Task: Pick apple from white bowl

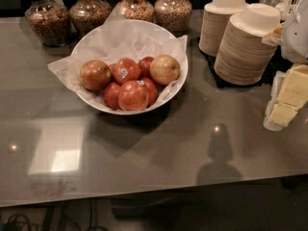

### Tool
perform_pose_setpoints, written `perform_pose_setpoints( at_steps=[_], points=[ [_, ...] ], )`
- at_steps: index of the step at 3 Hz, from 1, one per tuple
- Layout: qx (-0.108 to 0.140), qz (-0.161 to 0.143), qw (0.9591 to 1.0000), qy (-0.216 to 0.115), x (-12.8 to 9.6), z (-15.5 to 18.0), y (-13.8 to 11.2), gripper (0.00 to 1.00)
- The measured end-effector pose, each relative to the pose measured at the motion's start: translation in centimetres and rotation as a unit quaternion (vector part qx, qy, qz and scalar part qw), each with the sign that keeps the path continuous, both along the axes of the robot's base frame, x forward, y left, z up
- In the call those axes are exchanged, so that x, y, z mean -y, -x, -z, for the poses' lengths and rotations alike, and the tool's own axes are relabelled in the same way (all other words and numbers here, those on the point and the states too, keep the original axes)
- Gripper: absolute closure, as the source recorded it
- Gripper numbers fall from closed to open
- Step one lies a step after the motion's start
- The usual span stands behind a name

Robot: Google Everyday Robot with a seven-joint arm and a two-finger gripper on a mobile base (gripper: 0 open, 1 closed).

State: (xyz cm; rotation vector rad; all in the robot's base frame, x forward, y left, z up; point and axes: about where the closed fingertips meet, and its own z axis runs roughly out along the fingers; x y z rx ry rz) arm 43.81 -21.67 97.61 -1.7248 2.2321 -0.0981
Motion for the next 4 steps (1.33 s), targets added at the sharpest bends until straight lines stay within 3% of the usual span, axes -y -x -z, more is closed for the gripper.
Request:
perform_pose_setpoints(
  at_steps=[1, 2, 3, 4],
  points=[
    [0.0, 0.0, 1.0, 0.0, 0.0, 0.0, 0.0, 0.0],
    [0.009, -0.009, 0.9997, -0.021, -1.0, 0.4, -1.0, 0.0],
    [0.027, -0.048, 0.9954, -0.078, -4.3, 0.5, -2.5, 0.0],
    [0.027, -0.048, 0.9954, -0.078, -4.3, 0.5, -2.5, 0.0]
  ],
)
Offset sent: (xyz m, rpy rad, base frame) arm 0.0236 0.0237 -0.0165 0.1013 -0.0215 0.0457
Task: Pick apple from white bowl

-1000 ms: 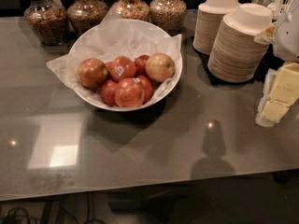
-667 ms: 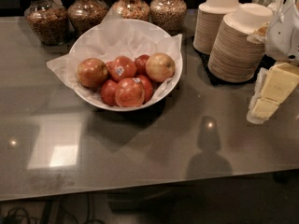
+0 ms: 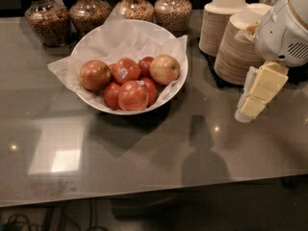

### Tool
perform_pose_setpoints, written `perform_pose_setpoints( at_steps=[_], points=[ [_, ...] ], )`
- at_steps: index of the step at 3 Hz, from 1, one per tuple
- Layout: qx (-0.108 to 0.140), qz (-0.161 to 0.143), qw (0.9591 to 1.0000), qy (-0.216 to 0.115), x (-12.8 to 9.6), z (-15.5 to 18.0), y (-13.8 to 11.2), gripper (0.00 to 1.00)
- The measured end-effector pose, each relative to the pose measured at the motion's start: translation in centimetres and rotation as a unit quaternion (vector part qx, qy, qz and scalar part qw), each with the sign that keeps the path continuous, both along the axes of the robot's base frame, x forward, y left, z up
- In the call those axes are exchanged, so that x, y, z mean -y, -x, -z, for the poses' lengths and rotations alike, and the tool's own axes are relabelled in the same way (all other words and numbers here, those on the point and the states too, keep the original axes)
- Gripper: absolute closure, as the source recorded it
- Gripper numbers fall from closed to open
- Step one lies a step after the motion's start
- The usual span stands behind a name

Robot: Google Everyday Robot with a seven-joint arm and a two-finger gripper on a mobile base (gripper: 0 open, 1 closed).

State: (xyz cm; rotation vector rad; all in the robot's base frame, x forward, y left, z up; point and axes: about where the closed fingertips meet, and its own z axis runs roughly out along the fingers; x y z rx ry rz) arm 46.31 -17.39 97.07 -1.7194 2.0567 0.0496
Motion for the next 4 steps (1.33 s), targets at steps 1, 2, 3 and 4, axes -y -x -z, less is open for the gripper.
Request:
perform_pose_setpoints(
  at_steps=[1, 2, 3, 4],
  points=[
    [-0.001, -0.005, 0.9994, -0.033, -1.5, 0.8, -0.8, 0.0],
    [-0.007, -0.023, 0.9973, -0.07, -4.3, 2.0, -2.1, 0.0],
    [0.004, -0.037, 0.9947, -0.096, -6.4, 1.8, -3.0, 0.0],
    [0.011, -0.047, 0.9925, -0.112, -7.8, 1.7, -3.5, 0.06]
  ],
)
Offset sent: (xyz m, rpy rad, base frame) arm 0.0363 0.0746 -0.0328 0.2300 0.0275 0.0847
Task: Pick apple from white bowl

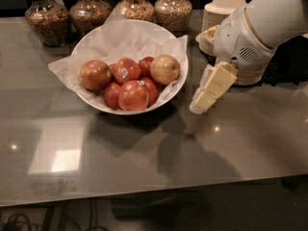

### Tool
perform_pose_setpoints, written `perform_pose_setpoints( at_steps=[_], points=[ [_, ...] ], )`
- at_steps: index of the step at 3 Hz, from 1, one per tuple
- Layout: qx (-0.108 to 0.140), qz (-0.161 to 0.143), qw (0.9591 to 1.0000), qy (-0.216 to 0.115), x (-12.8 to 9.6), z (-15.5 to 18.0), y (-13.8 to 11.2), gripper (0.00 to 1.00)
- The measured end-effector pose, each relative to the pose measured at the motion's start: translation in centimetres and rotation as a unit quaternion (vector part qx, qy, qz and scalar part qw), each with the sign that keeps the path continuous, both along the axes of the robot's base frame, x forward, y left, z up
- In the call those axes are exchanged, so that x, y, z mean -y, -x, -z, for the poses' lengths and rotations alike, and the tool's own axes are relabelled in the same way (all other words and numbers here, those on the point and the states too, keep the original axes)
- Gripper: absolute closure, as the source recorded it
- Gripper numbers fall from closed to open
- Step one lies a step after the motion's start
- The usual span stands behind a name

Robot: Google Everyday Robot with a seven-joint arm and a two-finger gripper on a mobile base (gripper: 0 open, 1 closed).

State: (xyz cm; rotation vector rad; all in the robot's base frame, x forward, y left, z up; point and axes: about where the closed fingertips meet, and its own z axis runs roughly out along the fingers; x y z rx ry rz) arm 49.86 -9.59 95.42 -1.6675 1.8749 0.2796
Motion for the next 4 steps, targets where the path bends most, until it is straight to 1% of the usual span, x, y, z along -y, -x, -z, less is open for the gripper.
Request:
perform_pose_setpoints(
  at_steps=[2, 3, 4],
  points=[
    [0.021, -0.019, 0.9994, -0.019, -2.0, -0.7, -1.2, 0.52],
    [0.04, -0.024, 0.9986, -0.026, -2.6, -1.1, -2.2, 0.45],
    [0.055, -0.029, 0.9977, -0.027, -3.0, -1.2, -3.2, 0.23]
  ],
)
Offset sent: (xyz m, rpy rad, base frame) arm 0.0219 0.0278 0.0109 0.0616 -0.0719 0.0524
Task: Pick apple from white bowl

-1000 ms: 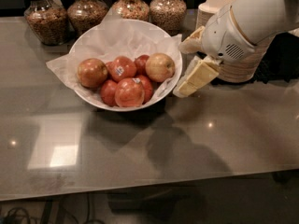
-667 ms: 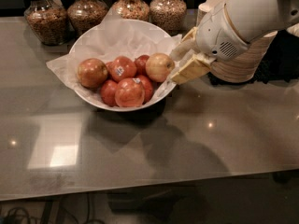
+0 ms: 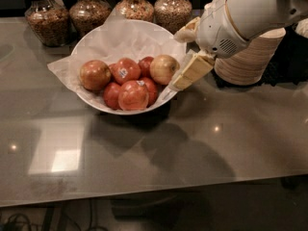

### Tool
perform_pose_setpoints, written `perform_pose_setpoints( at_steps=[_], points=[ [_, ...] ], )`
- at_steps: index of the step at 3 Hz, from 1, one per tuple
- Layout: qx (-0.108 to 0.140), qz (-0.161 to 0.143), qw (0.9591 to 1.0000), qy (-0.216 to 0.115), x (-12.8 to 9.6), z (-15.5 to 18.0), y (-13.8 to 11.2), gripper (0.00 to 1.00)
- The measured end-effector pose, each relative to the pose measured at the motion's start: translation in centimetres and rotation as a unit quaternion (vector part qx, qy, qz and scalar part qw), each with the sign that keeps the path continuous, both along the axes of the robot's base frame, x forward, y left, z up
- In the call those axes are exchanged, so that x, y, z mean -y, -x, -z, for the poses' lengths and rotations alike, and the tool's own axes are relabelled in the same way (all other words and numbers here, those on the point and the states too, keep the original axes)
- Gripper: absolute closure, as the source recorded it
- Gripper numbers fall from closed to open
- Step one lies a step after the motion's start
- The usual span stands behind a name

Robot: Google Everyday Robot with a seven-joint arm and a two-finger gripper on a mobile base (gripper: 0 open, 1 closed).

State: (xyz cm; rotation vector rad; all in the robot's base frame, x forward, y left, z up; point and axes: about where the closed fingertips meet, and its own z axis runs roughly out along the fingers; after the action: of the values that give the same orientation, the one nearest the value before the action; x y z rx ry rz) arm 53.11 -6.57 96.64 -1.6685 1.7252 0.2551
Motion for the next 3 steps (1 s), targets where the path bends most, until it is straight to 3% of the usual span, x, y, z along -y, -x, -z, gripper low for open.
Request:
perform_pose_setpoints(
  at_steps=[1, 2, 3],
  points=[
    [0.003, -0.009, 1.0, 0.001, -0.7, 0.4, -0.8, 0.13],
    [0.001, -0.019, 0.9998, 0.003, -2.1, 1.1, -2.1, 0.26],
    [0.001, -0.016, 0.9998, 0.008, -2.2, 1.6, -2.6, 0.25]
  ],
)
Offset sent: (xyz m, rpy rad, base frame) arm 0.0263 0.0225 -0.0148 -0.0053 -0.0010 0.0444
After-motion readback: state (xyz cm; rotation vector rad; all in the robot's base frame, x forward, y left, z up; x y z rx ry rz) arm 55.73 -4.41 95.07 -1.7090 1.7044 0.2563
